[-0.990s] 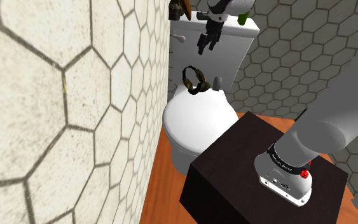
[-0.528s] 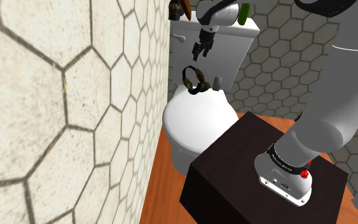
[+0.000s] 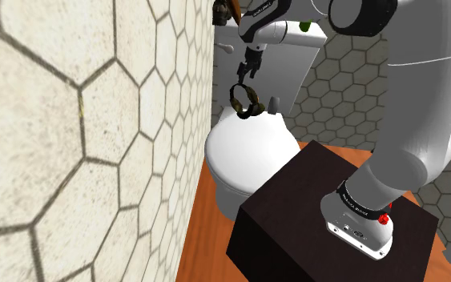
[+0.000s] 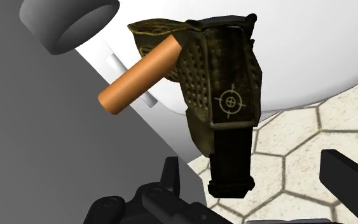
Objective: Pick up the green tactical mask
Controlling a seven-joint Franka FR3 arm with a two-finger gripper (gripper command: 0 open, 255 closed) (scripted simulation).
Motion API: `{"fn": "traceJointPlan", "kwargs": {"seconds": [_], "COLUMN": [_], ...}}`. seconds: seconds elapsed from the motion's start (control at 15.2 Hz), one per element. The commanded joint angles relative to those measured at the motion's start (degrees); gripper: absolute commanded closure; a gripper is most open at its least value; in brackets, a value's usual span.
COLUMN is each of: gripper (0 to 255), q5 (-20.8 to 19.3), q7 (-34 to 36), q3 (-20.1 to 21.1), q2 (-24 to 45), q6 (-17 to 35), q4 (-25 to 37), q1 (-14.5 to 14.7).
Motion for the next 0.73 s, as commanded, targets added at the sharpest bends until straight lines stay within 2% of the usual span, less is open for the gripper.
{"fn": "traceJointPlan", "kwargs": {"seconds": [0.0,0.33,0.4,0.66], "gripper": [0,0,255,255], "q5": [0.3,0.9,0.8,0.8], "q7": [-0.4,-0.9,-0.8,-0.8], "q3": [0.2,0.5,0.5,0.5], "q2": [0.9,2.6,2.4,2.4], "q6": [1.1,3.0,3.0,3.0], "q4": [-0.2,-0.5,-0.6,-0.7], "q1": [-0.2,-0.4,-0.3,-0.3]}}
